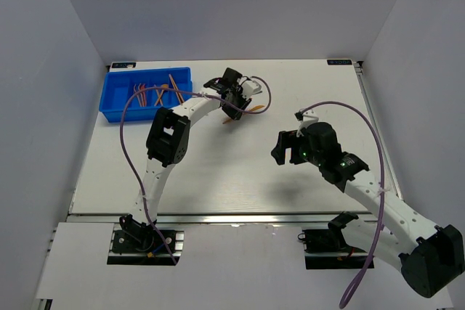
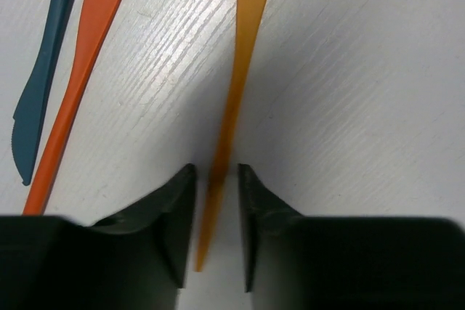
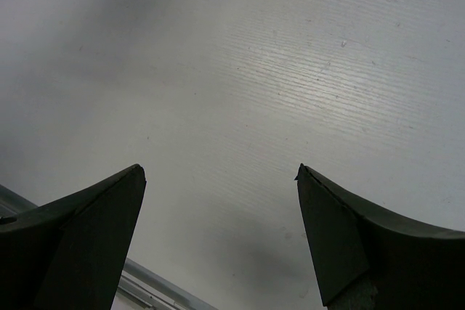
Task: Sort the eating utensils into containers
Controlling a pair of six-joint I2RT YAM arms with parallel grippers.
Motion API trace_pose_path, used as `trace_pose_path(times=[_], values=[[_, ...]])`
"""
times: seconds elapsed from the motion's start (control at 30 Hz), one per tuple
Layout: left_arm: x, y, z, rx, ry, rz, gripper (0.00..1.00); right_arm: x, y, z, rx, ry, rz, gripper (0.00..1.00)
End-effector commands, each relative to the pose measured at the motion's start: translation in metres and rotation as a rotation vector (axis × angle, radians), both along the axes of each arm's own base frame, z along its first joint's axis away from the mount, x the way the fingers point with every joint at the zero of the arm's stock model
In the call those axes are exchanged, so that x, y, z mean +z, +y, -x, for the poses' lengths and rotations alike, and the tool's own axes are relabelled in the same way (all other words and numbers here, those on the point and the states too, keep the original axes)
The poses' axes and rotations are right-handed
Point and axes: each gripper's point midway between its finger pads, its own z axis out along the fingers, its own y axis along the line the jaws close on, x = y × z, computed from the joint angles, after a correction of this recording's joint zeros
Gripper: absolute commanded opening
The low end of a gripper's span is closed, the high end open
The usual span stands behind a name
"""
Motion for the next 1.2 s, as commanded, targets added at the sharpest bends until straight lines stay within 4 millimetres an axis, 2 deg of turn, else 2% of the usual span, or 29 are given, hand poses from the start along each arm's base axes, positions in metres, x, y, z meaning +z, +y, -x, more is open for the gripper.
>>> trace_pose_path(times=[0.0,0.07,0.17,0.2,0.3,0.37,0.4,0.43,0.5,0.53,0.63,0.67,0.73,0.77,0.9,0.93,0.97,1.0,1.07,1.1,1.17], values=[[-0.029,0.013,0.013,0.006,0.077,-0.062,0.36,0.013,0.004,-0.005,0.016,-0.061,-0.027,0.89],[-0.034,0.015,0.022,0.010,0.111,-0.062,0.23,0.015,0.003,-0.004,0.016,-0.066,-0.030,0.89],[-0.038,0.015,0.038,0.001,0.161,-0.046,0.10,0.019,0.003,-0.003,0.016,-0.075,-0.036,0.89],[-0.039,0.016,0.041,0.004,0.172,-0.045,0.00,0.021,0.002,-0.003,0.016,-0.083,-0.041,0.89],[-0.027,0.011,0.047,0.007,0.180,-0.031,0.00,0.026,0.001,-0.001,0.016,-0.093,-0.045,0.89],[-0.003,0.005,0.040,0.034,0.133,0.008,0.00,0.027,0.001,0.000,0.018,-0.098,-0.046,0.89],[0.001,0.006,0.042,0.052,0.123,0.017,0.00,0.029,0.001,0.000,0.018,-0.103,-0.049,0.89],[0.030,-0.001,0.029,0.088,0.042,0.081,0.00,0.030,0.000,0.000,0.018,-0.105,-0.050,0.89],[0.042,0.005,0.026,0.135,-0.008,0.101,0.00,0.030,0.000,0.000,0.018,-0.106,-0.050,0.89],[0.067,0.002,0.019,0.155,-0.066,0.147,0.00,0.030,0.000,0.000,0.019,-0.107,-0.048,0.89],[0.090,0.006,0.015,0.199,-0.134,0.183,0.00,0.027,0.001,0.000,0.020,-0.101,-0.044,0.89],[0.113,0.007,0.015,0.205,-0.177,0.209,0.00,0.027,0.001,-0.001,0.020,-0.102,-0.043,0.89],[0.127,0.018,0.013,0.255,-0.234,0.217,0.00,0.027,0.001,-0.001,0.021,-0.104,-0.043,0.89],[0.152,0.025,0.011,0.285,-0.288,0.240,0.00,0.028,0.001,-0.001,0.022,-0.107,-0.043,0.89],[0.187,0.093,-0.017,0.511,-0.400,0.259,0.00,0.029,0.001,-0.002,0.024,-0.113,-0.043,0.89],[0.189,0.128,-0.031,0.614,-0.396,0.275,0.00,0.030,0.001,-0.002,0.025,-0.115,-0.042,0.89],[0.198,0.146,-0.040,0.658,-0.411,0.284,0.00,0.030,0.005,-0.001,0.042,-0.112,-0.054,0.89],[0.200,0.191,-0.053,0.763,-0.436,0.269,0.00,0.031,0.007,0.000,0.056,-0.112,-0.060,0.89],[0.199,0.230,-0.063,0.857,-0.441,0.296,0.00,0.028,0.008,0.000,0.061,-0.106,-0.060,0.89],[0.201,0.266,-0.071,0.923,-0.462,0.308,0.00,0.027,0.011,0.001,0.074,-0.103,-0.065,0.89],[0.196,0.295,-0.073,0.963,-0.468,0.302,0.00,0.022,0.013,0.001,0.086,-0.090,-0.068,0.89]])
